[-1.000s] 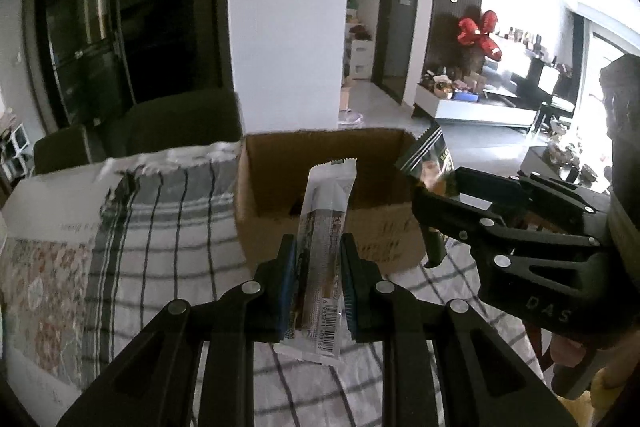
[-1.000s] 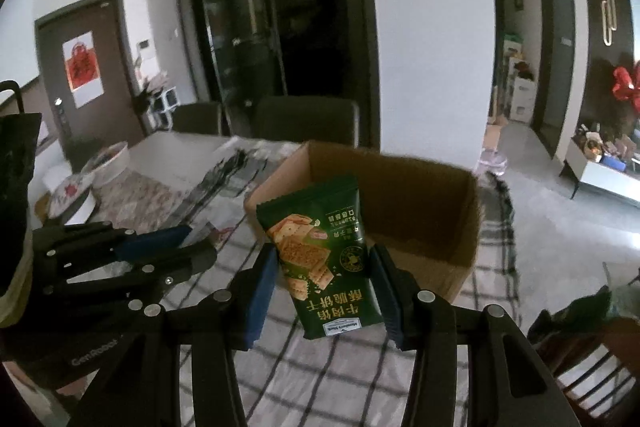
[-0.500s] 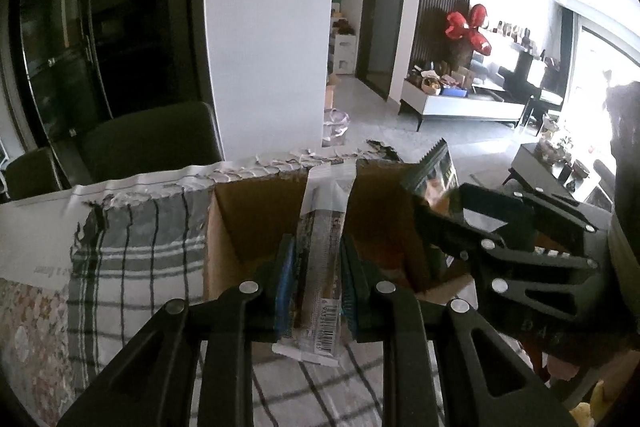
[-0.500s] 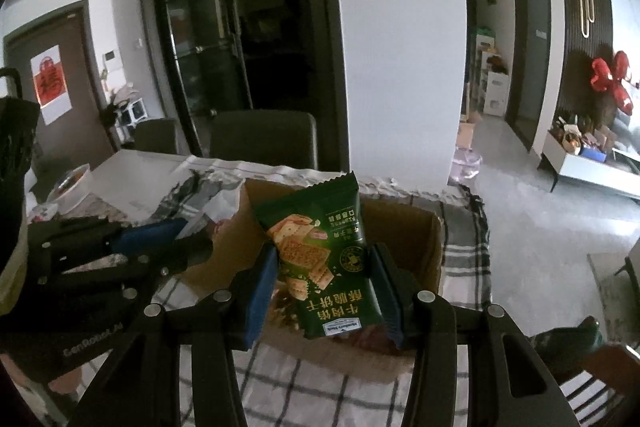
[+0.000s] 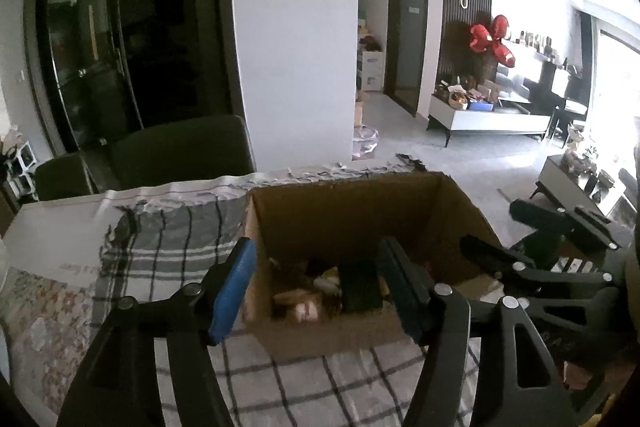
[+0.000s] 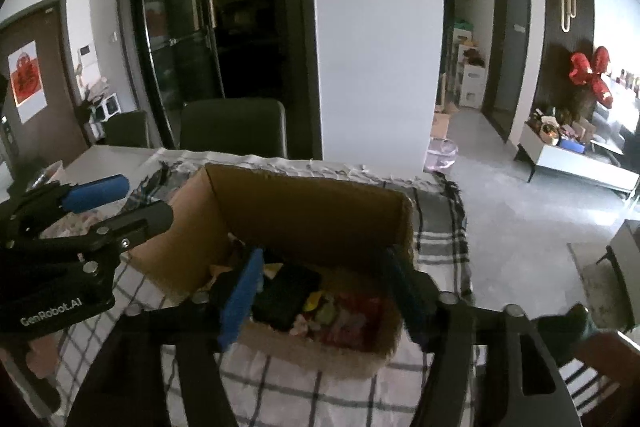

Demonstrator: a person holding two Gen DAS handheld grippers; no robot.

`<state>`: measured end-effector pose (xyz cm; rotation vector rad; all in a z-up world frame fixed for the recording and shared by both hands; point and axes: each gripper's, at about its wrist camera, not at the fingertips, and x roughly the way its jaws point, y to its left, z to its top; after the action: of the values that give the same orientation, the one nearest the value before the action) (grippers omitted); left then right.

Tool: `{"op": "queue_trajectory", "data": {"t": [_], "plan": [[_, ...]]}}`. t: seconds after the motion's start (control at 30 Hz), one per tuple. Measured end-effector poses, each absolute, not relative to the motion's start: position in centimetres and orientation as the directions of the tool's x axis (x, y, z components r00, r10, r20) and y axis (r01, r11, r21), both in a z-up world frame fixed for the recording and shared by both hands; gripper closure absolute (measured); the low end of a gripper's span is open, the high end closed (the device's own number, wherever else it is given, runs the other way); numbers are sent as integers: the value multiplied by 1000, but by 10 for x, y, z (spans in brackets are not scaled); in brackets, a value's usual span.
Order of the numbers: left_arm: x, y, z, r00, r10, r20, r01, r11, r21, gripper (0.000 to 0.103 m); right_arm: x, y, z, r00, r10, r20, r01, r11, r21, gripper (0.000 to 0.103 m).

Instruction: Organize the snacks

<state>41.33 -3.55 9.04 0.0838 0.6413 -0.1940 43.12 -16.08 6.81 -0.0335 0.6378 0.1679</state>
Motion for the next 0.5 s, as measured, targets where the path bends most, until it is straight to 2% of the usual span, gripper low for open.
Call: {"op": "queue_trajectory", "data": {"t": [0.1, 0.17, 0.5], "plan": [[388, -31, 93, 801, -138, -583, 193, 981, 32, 31, 408, -160, 75, 806, 126, -578, -152, 988, 5, 33], [368, -28, 97, 815, -126, -566, 183, 982, 45, 29, 388, -159, 80, 824, 103, -557, -132, 991, -13, 26], [272, -16, 113, 869, -109, -482, 154, 986, 56, 9, 290, -153, 102, 879, 64, -473, -86, 996, -26, 19]]}}
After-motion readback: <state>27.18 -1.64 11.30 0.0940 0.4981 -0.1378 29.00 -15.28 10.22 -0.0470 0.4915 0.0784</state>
